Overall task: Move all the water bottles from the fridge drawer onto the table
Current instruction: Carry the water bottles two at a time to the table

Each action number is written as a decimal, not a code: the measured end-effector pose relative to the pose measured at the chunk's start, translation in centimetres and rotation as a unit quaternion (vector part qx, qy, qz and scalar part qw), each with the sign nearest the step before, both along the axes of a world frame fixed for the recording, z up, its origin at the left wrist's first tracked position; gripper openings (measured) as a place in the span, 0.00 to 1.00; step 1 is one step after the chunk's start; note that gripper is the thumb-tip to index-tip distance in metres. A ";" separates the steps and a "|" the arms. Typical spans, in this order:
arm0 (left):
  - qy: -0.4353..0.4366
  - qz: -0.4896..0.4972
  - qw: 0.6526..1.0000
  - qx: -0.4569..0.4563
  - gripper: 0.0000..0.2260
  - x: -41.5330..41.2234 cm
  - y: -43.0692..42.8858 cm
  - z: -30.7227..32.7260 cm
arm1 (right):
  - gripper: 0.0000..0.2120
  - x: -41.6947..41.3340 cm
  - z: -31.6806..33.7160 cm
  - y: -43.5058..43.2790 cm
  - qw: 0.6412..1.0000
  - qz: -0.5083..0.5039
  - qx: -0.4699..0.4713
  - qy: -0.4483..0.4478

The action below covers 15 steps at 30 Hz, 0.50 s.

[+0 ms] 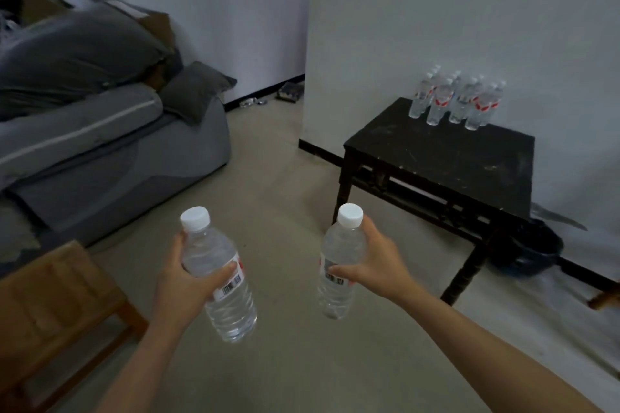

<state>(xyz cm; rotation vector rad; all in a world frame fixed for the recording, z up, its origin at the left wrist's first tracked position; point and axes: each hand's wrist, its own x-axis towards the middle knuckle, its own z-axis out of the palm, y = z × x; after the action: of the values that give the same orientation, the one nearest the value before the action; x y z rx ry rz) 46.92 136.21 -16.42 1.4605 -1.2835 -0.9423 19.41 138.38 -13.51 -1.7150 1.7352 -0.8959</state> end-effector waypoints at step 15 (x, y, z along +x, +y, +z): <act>0.042 -0.014 0.998 -0.037 0.31 0.4 -16.5 0.3 | 0.40 2.1 -1.7 -18.6 0.997 0.035 0.027 0.060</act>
<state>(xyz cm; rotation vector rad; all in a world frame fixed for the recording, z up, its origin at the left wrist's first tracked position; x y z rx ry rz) 47.30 119.69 -16.09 1.3362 -1.2666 -0.9551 21.52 119.82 -15.26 -1.8163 1.7472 -0.7221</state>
